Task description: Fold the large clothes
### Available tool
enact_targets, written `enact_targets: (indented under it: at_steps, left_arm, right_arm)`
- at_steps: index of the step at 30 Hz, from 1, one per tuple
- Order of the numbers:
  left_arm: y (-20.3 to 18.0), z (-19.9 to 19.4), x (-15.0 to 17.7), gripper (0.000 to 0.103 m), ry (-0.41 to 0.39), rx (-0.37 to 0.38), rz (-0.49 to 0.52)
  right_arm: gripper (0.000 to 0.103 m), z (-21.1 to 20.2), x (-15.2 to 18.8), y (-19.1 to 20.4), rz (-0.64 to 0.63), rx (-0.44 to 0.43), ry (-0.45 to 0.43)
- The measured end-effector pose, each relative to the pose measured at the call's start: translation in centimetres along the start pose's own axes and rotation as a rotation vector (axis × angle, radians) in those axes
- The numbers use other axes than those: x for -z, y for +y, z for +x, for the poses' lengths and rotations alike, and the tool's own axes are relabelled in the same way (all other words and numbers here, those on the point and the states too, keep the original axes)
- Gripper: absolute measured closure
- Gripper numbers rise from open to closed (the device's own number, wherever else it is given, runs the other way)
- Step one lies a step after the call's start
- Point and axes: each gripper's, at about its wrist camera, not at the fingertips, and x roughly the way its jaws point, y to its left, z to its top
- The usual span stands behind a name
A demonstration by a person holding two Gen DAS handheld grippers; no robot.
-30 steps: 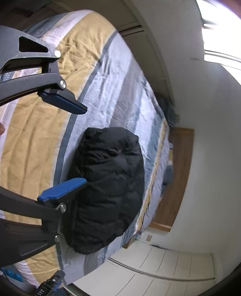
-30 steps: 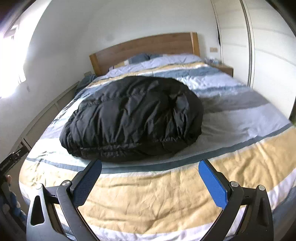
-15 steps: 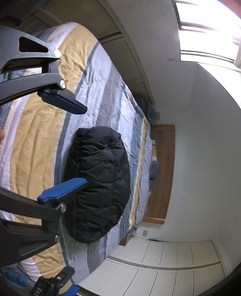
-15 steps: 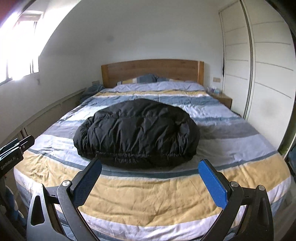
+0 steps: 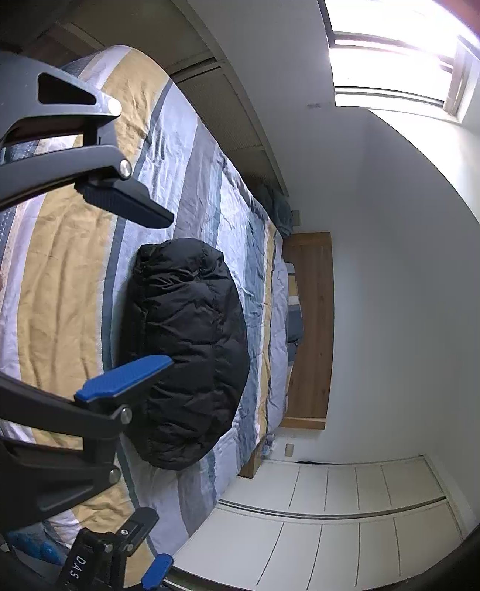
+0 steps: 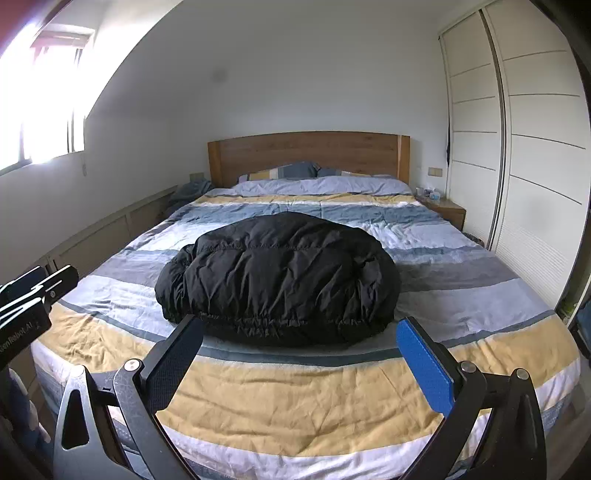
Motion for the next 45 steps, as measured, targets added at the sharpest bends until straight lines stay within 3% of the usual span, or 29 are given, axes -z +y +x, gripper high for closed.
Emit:
enact_targets:
  at_steps: [45]
  left_arm:
    - [-1.2,2.3,1.4,0.033,0.044,0.025,0.067]
  right_arm:
    - [0.000,2.8,2.0,-2.0,0.017,0.054,0.079]
